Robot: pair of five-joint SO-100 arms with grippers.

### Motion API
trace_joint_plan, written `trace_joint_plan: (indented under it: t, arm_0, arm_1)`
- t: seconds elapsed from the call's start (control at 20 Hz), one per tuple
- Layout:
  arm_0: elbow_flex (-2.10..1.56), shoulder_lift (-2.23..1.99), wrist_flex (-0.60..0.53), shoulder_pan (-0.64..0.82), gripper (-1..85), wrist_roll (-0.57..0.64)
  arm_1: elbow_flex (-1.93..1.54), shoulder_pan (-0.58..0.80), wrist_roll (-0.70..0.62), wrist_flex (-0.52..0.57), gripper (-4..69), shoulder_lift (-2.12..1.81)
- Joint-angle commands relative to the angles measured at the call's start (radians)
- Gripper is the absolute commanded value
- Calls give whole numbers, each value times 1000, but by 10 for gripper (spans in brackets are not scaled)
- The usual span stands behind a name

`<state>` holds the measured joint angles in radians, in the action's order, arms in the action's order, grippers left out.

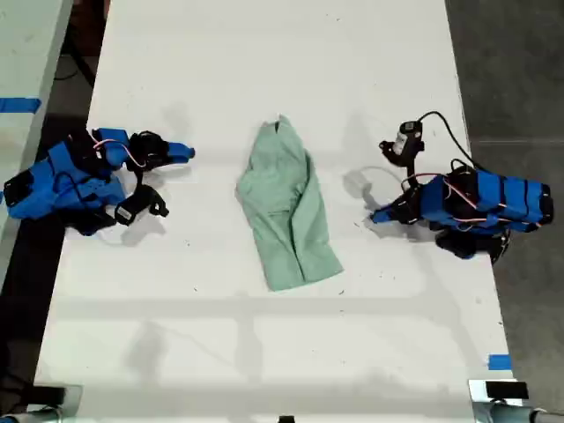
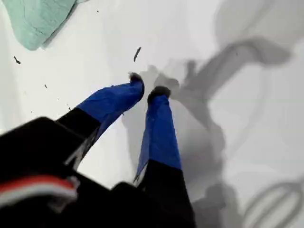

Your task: Fold t shirt

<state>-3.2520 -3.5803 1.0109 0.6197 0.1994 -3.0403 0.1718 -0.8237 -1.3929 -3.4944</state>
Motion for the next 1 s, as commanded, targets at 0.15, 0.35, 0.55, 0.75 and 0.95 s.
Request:
trace_joint_plan:
  t: [0.15, 0.35, 0.55, 0.75, 0.95]
  arm_0:
    - [-18, -17, -104, -80, -3, 183]
    - [-11, -17, -86, -101, -3, 144]
    - [158, 236, -140, -285, -4, -2]
    - [738, 1042, -166, -505, -4, -221]
    - [1378, 1830, -202, -638, 107, -209]
  arm_1:
    - [-40, 106, 440, 3, 12, -11]
    - [3, 87, 459, -2, 8, -11]
    - [261, 23, 491, 52, 8, 235]
    - [658, -163, 641, 166, 7, 948]
    - [790, -247, 661, 311, 25, 1230]
